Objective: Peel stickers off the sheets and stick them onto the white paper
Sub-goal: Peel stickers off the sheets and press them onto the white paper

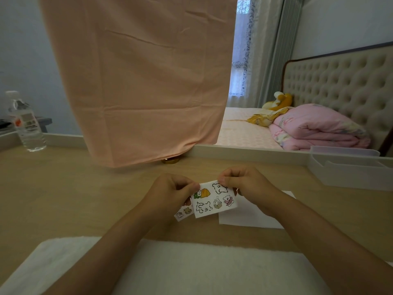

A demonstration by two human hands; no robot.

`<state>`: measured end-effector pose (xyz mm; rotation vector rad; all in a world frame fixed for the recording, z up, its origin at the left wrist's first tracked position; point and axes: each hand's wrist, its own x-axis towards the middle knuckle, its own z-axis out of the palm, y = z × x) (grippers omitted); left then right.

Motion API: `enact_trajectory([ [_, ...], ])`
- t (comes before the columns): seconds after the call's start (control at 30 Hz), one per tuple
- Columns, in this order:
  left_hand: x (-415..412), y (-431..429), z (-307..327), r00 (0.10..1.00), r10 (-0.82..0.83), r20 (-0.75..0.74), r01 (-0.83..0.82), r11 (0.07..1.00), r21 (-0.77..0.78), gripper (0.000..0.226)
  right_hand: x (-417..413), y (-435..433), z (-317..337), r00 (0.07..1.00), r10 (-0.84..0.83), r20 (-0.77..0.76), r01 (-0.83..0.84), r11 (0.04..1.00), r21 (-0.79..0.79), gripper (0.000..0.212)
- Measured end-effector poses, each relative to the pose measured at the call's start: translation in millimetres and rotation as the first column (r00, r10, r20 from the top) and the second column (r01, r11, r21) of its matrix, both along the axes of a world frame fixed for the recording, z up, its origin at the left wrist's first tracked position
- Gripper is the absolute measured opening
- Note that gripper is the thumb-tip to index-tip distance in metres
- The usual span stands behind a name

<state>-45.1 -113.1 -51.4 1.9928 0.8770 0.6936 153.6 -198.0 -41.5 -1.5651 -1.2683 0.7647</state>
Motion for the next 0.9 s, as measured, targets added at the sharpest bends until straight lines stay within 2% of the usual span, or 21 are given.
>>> enact_trajectory([
  [0.17, 5, -5, -6, 0.998, -0.059, -0.027, 0.057, 0.995, -0.087, 0.025, -13, 1, -2, 0.992, 0.041, 0.12, -0.035, 0.998, -0.047, 0.02],
  [0.27, 8, -10, -7, 0.994, -0.112, 0.011, 0.113, 0.989, -0.098, 0.024, -16, 0, -1, 0.98, 0.096, 0.173, -0.09, 0.995, -0.038, 0.02],
  [0.47, 8, -7, -8, 0.994, -0.1, 0.048, 0.1, 0.995, -0.012, 0.023, -5, -2, 2, 0.997, 0.079, 0.023, -0.079, 0.997, 0.001, 0.015],
  [0.6, 8, -5, -9, 0.995, -0.1, -0.005, 0.101, 0.994, 0.036, 0.022, 2, -2, 6, 0.986, 0.129, 0.102, -0.12, 0.989, -0.09, 0.026],
  [0.7, 9, -7, -9, 0.993, -0.12, -0.014, 0.12, 0.993, 0.003, 0.018, -1, -1, 3, 0.993, 0.079, 0.083, -0.075, 0.996, -0.053, 0.021],
  [0.83, 11, -9, -12, 0.995, -0.08, 0.054, 0.084, 0.993, -0.082, 0.018, -4, 1, 0, 0.996, 0.038, 0.081, -0.04, 0.999, 0.023, 0.017],
  [0.9, 12, -9, -13, 0.993, -0.021, 0.12, 0.039, 0.988, -0.153, 0.019, -4, 1, 2, 0.999, 0.036, 0.023, -0.036, 0.999, 0.025, 0.025],
])
